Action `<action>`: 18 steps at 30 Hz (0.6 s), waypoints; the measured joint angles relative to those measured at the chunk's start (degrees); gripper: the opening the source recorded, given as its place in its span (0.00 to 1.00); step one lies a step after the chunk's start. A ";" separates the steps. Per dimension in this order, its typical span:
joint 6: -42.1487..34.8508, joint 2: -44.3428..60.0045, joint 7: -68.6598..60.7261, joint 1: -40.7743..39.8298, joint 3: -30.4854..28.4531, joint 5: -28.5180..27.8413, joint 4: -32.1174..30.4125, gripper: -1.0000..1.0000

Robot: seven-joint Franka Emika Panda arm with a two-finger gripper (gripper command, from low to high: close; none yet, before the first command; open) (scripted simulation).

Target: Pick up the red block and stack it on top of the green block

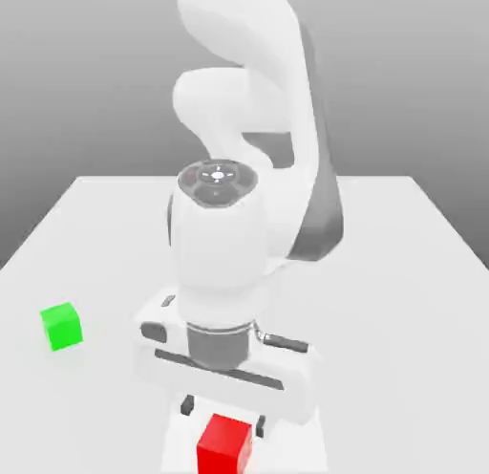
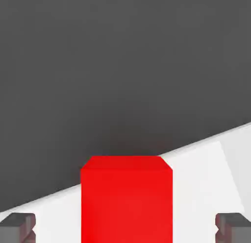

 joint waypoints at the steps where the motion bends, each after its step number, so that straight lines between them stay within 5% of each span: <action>1: 0.97 1.18 0.09 0.11 -0.14 -0.12 0.18 0.00; 7: 1.50 1.76 0.17 0.19 -0.21 -0.18 0.28 0.00; 13: -6.35 -7.92 -1.17 -0.94 0.25 0.88 -1.57 0.00; 18: -7.35 -15.46 -10.58 -9.84 -7.21 0.16 -8.19 0.00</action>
